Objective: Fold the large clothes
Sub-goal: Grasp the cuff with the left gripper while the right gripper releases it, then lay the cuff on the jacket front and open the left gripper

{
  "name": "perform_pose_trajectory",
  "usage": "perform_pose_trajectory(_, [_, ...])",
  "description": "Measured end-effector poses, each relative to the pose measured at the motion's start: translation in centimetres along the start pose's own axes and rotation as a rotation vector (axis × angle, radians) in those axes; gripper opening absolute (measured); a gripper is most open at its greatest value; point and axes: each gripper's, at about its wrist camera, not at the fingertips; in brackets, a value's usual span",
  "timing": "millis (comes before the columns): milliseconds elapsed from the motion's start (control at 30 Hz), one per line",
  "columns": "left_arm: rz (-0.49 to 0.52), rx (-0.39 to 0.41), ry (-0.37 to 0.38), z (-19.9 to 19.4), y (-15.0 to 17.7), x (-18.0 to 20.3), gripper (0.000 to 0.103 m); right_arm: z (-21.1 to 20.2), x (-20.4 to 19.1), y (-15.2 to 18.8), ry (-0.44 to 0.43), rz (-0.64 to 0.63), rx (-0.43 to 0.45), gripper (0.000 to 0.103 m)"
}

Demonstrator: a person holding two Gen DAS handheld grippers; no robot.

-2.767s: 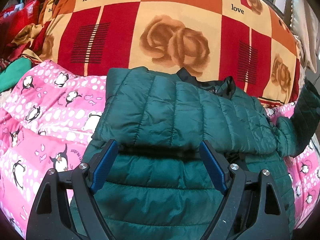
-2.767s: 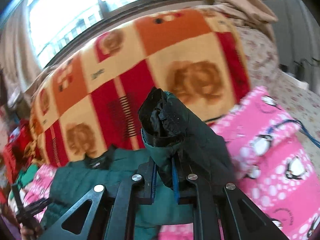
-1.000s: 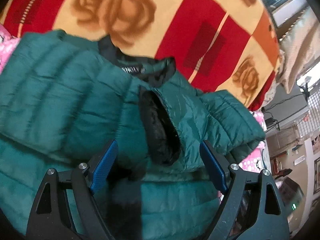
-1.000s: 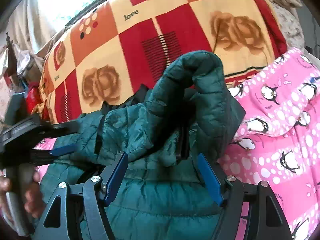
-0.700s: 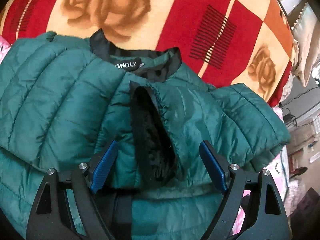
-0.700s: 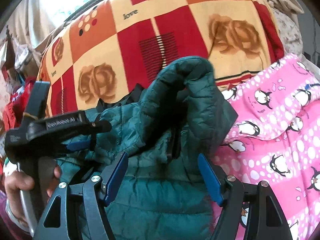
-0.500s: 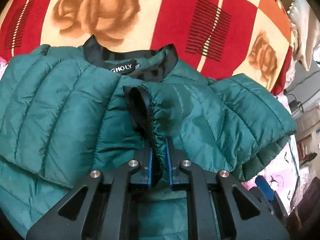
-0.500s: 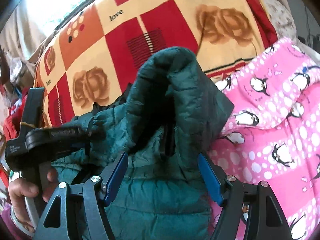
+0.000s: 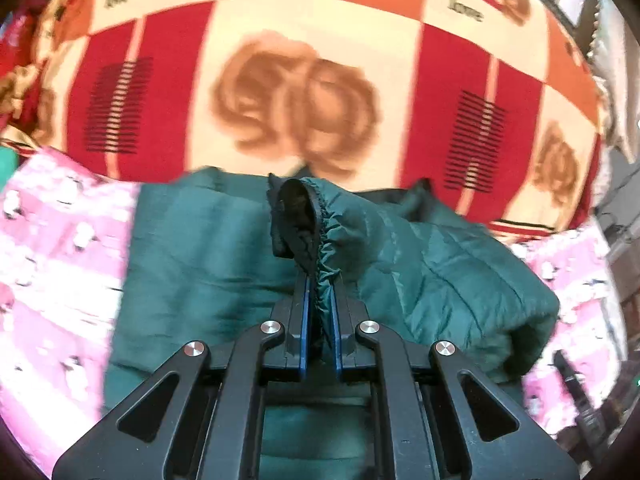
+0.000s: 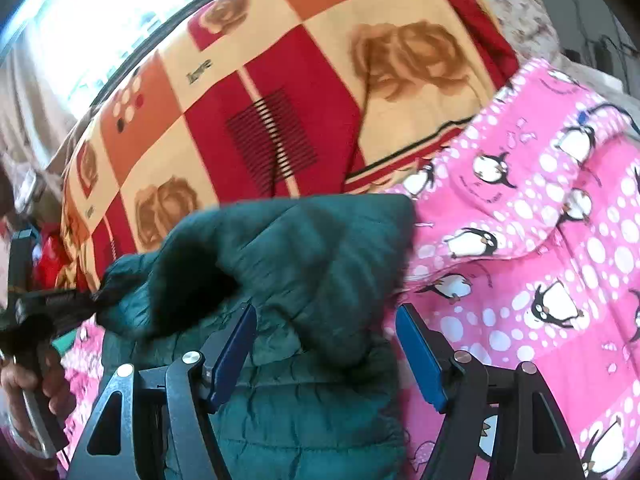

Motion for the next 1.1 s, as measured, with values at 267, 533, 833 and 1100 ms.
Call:
perform_pose_trajectory(267, [-0.099, -0.041, -0.109, 1.3, 2.1, -6.6, 0.007, 0.8, 0.2, -0.1, 0.022, 0.013, 0.005, 0.07])
perform_pose_trajectory(533, [-0.085, -0.04, -0.11, 1.1, 3.4, -7.1, 0.008, 2.3, 0.1, 0.4, 0.035, 0.003, -0.027, 0.07])
perform_pose_trajectory(833, [-0.07, 0.101, -0.005, -3.7, 2.0, -6.1, 0.061, 2.0, -3.3, 1.1, -0.037, -0.1, -0.08, 0.07])
perform_pose_trajectory(1100, [0.034, 0.024, -0.085, 0.7, 2.9, -2.7, 0.061, 6.7, -9.3, 0.8, -0.006, -0.256, -0.154, 0.07])
Point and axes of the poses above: each gripper's, at about its wrist camera, not at the fingertips, and z roughly the way its jaws point, x to its right, y to its underside, and after that the axes turned 9 degrees about z, right-handed
